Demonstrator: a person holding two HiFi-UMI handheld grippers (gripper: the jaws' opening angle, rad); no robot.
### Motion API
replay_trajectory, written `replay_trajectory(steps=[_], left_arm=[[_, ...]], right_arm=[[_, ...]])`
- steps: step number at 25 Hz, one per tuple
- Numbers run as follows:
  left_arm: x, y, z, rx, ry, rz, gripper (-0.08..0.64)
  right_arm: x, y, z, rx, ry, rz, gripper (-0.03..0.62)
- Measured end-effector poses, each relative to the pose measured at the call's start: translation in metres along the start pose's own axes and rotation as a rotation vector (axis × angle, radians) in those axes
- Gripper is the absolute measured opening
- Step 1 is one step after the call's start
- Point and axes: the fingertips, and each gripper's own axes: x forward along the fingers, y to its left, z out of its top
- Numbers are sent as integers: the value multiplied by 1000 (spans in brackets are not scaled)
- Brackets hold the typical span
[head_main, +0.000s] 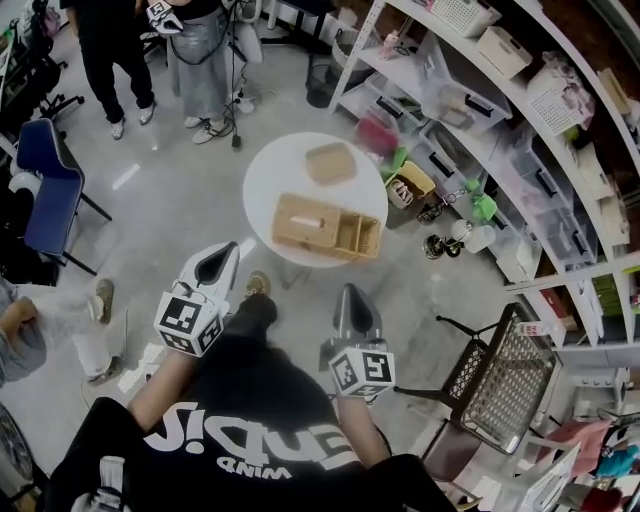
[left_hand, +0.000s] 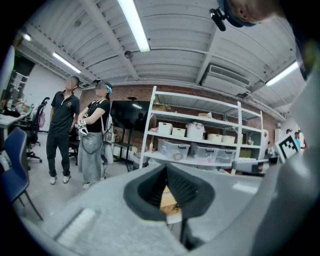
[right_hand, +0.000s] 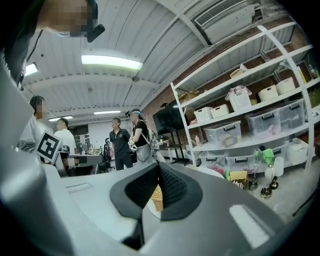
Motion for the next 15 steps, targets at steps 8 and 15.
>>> replay_trajectory(steps=[8,15], left_arm=[[63,20,12,-14,-3,-10,2],[122,51,27,-19,8,-14,2]], right_arm=[[52,-37,15,3,9,-14,-6],[118,-60,29,11,19,-9,-6]])
